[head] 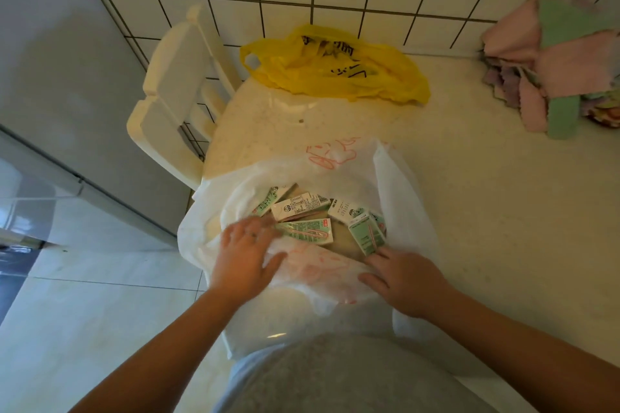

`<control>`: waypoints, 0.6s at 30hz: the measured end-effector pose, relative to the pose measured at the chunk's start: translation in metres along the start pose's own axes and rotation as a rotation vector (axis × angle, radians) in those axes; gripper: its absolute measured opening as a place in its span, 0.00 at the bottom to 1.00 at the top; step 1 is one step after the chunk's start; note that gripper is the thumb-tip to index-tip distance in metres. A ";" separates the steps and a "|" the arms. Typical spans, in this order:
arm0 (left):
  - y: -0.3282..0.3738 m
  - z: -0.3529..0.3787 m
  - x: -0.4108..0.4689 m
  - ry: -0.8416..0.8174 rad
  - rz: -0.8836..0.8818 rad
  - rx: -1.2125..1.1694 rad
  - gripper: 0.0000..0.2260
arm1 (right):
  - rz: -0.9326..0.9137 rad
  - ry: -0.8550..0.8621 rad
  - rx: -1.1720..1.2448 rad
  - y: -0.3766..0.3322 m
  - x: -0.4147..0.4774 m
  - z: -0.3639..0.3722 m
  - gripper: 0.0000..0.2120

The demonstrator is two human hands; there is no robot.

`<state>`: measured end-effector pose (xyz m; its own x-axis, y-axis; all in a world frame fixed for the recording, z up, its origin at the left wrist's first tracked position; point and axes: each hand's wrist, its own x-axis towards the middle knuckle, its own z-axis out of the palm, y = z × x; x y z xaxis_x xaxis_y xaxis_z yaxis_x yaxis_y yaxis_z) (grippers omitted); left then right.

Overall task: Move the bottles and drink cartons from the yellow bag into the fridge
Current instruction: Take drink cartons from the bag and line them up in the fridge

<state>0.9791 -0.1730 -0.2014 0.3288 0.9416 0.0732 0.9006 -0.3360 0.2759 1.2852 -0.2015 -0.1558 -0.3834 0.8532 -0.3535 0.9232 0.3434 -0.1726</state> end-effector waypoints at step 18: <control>0.035 0.029 -0.071 -0.150 0.104 -0.094 0.13 | 0.073 -0.244 -0.084 -0.015 -0.027 0.034 0.28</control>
<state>0.9953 -0.2521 -0.2252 0.4639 0.8852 -0.0360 0.8313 -0.4209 0.3630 1.2804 -0.2434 -0.1750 -0.3012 0.7608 -0.5749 0.9437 0.3242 -0.0653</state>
